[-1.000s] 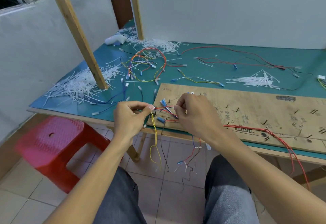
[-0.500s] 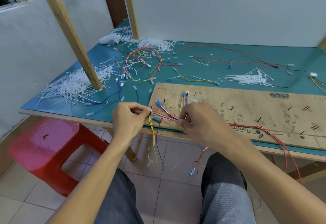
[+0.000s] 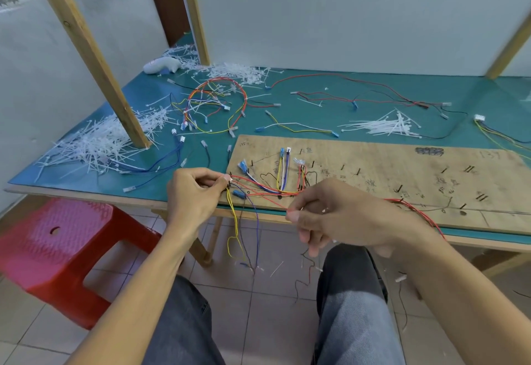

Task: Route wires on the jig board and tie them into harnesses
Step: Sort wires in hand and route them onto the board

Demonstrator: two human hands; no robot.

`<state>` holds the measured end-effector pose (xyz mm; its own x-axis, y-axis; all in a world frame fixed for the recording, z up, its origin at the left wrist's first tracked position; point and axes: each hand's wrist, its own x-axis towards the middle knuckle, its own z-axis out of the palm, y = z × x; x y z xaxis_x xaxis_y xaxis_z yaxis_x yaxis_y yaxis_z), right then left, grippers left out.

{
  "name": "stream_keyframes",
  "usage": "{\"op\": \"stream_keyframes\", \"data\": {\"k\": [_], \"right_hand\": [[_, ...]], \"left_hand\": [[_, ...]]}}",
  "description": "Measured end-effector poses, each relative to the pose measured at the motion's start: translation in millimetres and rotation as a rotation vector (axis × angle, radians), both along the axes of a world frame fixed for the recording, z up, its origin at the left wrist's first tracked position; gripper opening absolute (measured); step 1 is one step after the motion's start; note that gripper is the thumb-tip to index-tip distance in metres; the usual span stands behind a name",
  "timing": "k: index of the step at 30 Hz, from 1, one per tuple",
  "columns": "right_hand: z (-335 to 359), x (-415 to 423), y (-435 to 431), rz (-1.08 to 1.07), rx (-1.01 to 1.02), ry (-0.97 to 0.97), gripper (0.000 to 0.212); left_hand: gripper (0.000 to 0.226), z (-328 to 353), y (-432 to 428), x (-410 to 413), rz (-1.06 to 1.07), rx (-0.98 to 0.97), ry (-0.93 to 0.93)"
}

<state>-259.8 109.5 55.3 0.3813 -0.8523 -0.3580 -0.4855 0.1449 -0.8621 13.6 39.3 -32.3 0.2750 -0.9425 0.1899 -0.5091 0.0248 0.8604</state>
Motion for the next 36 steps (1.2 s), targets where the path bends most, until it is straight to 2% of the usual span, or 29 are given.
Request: {"op": "stream_keyframes", "data": {"k": [9, 15, 21, 24, 30, 31, 34, 36], "right_hand": [[-31, 0, 38, -0.074, 0.120, -0.172, 0.014], [-20, -57, 51, -0.163, 0.118, -0.346, 0.008], [-31, -107, 52, -0.190, 0.165, -0.518, 0.044], [-38, -122, 52, -0.211, 0.167, -0.578, 0.057], [-44, -145, 56, -0.375, 0.199, -0.682, 0.069], [-46, -146, 57, -0.406, 0.202, -0.696, 0.066], [-50, -145, 58, -0.473, 0.196, -0.708, 0.038], [-52, -143, 58, -0.519, 0.173, -0.688, 0.034]], "left_hand": [[0.010, -1, 0, 2, 0.002, 0.003, 0.023], [0.011, 1, 0, 1, -0.002, 0.017, 0.022], [0.013, 4, 3, 0, 0.000, 0.035, -0.028], [0.012, 7, 3, -2, 0.007, 0.074, 0.014], [0.014, 17, 4, -3, 0.038, 0.172, 0.127], [0.014, 19, 4, -2, 0.041, 0.190, 0.159], [0.010, 24, 5, -1, 0.043, 0.213, 0.171], [0.012, 25, 8, -2, 0.031, 0.204, 0.121]]}}
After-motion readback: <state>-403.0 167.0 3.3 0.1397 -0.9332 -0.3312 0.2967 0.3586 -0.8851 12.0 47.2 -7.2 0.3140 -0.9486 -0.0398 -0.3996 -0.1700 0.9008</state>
